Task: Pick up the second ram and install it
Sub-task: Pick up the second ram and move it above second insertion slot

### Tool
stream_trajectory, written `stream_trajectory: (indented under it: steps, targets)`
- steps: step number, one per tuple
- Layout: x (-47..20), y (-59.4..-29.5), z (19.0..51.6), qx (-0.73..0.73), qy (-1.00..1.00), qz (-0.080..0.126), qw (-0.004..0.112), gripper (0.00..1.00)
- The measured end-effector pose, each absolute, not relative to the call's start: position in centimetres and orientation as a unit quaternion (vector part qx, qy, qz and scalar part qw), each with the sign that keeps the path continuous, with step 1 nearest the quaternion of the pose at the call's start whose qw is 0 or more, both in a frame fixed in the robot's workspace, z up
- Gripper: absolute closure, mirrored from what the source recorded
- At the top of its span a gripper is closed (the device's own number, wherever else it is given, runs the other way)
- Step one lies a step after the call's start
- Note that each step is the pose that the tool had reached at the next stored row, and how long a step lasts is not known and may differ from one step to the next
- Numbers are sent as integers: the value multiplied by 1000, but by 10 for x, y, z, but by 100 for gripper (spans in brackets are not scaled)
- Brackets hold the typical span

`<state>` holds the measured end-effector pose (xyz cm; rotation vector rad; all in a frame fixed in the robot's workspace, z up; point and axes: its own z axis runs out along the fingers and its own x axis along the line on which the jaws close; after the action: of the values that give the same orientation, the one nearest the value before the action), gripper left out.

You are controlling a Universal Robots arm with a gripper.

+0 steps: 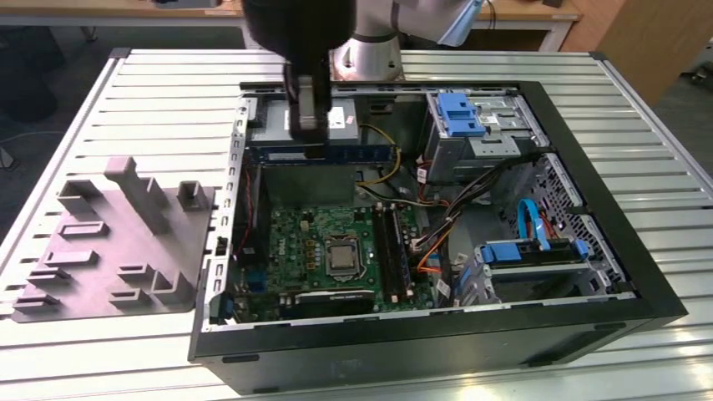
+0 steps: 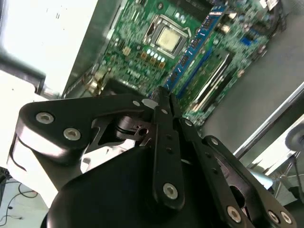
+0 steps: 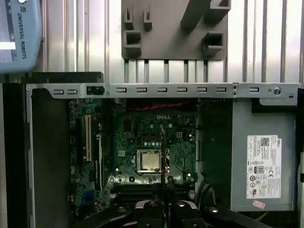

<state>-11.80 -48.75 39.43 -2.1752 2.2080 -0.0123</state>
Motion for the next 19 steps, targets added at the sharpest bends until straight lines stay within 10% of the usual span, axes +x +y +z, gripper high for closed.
stream_trajectory:
  steps: [19]
  targets:
    - [-98, -487, 377, -702, 712, -4, 21, 87]
